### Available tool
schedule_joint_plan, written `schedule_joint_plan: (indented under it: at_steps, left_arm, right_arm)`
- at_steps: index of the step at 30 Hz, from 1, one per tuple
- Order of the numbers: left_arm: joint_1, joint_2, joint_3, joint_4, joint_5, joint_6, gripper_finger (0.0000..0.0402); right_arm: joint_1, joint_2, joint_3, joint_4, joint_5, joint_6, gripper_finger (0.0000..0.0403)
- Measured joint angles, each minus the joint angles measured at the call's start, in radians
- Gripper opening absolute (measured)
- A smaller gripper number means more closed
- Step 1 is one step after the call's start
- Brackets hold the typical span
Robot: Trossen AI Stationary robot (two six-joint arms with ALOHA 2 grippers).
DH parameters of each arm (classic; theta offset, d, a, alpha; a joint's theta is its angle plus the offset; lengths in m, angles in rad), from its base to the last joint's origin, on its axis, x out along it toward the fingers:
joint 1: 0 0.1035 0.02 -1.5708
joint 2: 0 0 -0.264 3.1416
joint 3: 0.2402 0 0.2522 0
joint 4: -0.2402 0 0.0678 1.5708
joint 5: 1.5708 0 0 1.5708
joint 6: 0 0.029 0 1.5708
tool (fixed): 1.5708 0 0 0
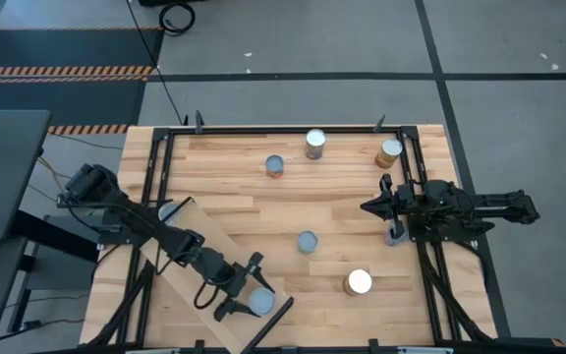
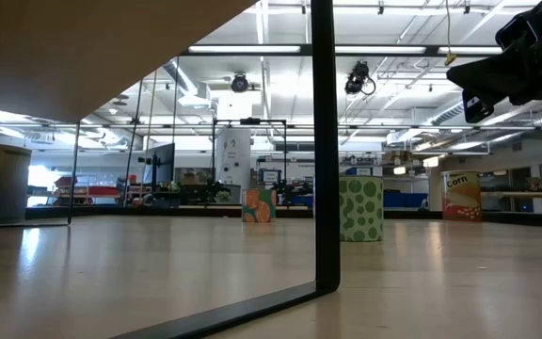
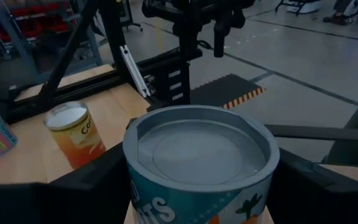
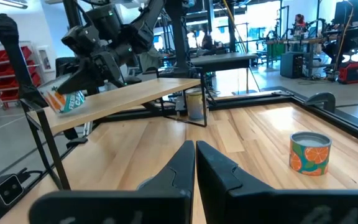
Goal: Pick and place cans onto a shelf
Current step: Put the canned carrots on the shelf, then put the canned peas on the shelf aligned with the other canned peas
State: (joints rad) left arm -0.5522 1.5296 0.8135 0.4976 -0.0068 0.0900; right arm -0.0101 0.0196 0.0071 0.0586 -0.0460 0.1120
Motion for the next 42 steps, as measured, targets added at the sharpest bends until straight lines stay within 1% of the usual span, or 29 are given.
schedule_joint_plan:
  at_steps: [5, 13, 22, 30, 32, 33, 36, 39, 42]
  left_arm:
    - [0.0, 0.003, 0.0, 0.0, -0.008, -0.018, 0.0296]
    - [0.001, 0.003, 0.0, 0.0, -0.042, -0.023, 0.035]
    - [-0.001, -0.002, 0.0, 0.021, -0.043, 0.011, 0.0354]
    - [0.0, -0.06, 0.001, 0.022, -0.045, 0.003, 0.0354]
    - [0.013, -0.073, 0.03, -0.018, -0.044, -0.035, 0.0354]
    - [0.023, -0.074, 0.059, -0.065, -0.043, -0.06, 0.0354]
    - [0.06, -0.065, 0.181, -0.296, -0.047, -0.084, 0.0352]
    - [0.109, -0.026, 0.313, -0.505, -0.082, -0.079, 0.0349]
    - [0.178, 0.025, 0.419, -0.616, -0.085, -0.082, 0.0348]
  right_arm:
    - [0.0, 0.0, 0.0, 0.0, 0.0, 0.0, 0.0022]
    - [0.0, 0.0, 0.0, 0.0, 0.0, 0.0, 0.0022]
    - [0.0, 0.0, 0.0, 0.0, 0.0, 0.0, 0.0022]
    - [0.0, 0.0, 0.0, 0.0, 0.0, 0.0, 0.0022]
    - [0.0, 0.0, 0.0, 0.0, 0.0, 0.0, 0.0022]
    - [0.0, 0.0, 0.0, 0.0, 0.0, 0.0, 0.0022]
    - [0.0, 0.0, 0.0, 0.0, 0.0, 0.0, 0.0022]
    - [0.0, 0.0, 0.0, 0.0, 0.0, 0.0, 0.0022]
    - [0.0, 0.0, 0.0, 0.002, 0.0, 0.0, 0.0022]
